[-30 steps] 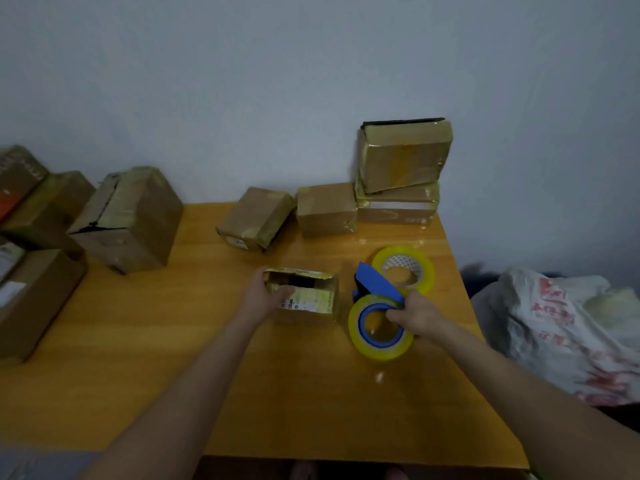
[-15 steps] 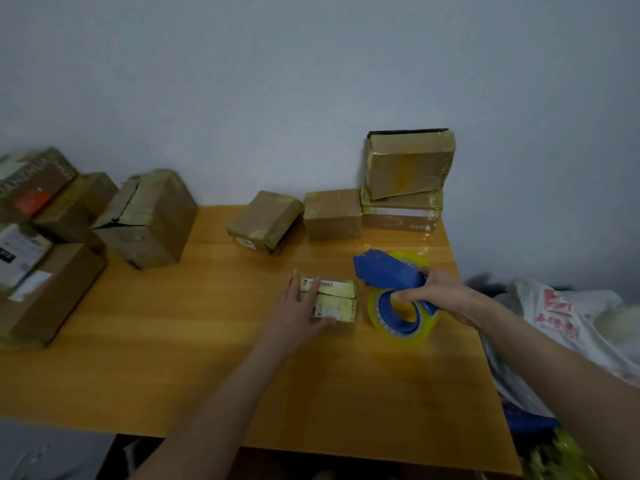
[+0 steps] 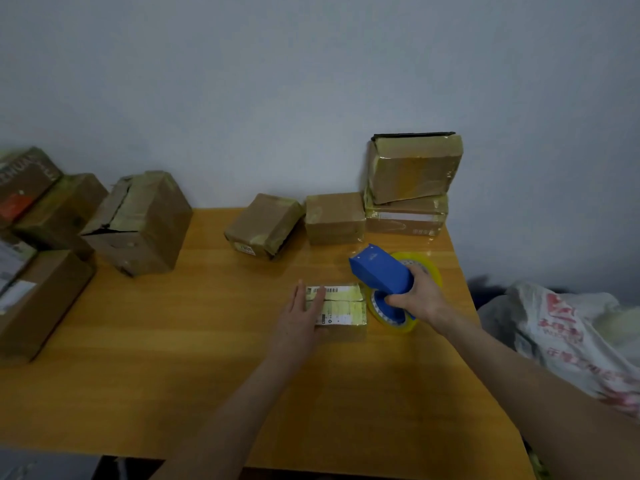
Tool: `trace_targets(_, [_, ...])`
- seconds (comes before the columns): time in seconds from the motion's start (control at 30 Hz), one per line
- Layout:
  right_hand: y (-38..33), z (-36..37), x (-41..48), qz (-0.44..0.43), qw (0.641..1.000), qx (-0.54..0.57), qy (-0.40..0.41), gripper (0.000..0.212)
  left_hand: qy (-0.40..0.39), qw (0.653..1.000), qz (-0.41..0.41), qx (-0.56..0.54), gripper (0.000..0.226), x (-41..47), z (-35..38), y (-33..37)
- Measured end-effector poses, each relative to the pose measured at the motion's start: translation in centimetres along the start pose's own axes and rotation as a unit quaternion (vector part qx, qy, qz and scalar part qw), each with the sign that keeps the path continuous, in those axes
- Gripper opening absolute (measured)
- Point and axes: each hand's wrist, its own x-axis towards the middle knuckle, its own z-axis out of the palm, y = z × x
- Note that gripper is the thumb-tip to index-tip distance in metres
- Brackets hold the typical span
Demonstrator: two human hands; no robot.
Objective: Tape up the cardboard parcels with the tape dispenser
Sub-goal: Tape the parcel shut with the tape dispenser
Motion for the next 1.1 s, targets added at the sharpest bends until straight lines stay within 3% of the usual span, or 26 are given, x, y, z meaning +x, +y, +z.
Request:
trace_targets(0.2, [-1.0, 1.5, 2.7, -0.001, 0.999, -0.012, 0.04, 0.063, -0.003, 1.0, -0.011, -0.017, 0.076, 0.6, -0.4, -0.6])
trace_targets(0.43, [-1.1, 1.3, 4.0, 0.03, 0.996, 0.015, 0.082, 0.06, 0.001, 1.0, -0.006, 0.004, 0.089, 1.4, -1.5, -2.3])
trace_targets(0.6, [-2.4, 1.4, 4.6, 0.033, 0.991, 0.02, 0.125, 0.064, 0.016, 1.0, 0.004, -0.002, 0.08, 0.7, -1.6, -3.2])
trace_targets(0.77, [-4.1, 1.3, 4.1, 0.015, 0.996, 0.0, 0.087, 0.063, -0.008, 0.988, -0.038, -0.152, 0.076, 0.2, -1.9, -3.2])
trace_targets(0.9, [-4.2, 2.1, 2.0, 0.028, 0.99, 0.09, 0.103, 0.059, 0.02, 0.972, -0.057, -0.229, 0.097, 0.5, -1.8, -2.4])
trace_targets(1.1, [-4.1, 2.0, -0.5, 0.015, 0.99, 0.103, 0.098, 0.058, 0.007, 0.984, -0.032, -0.175, 0.082, 0.8, -0.5, -2.4])
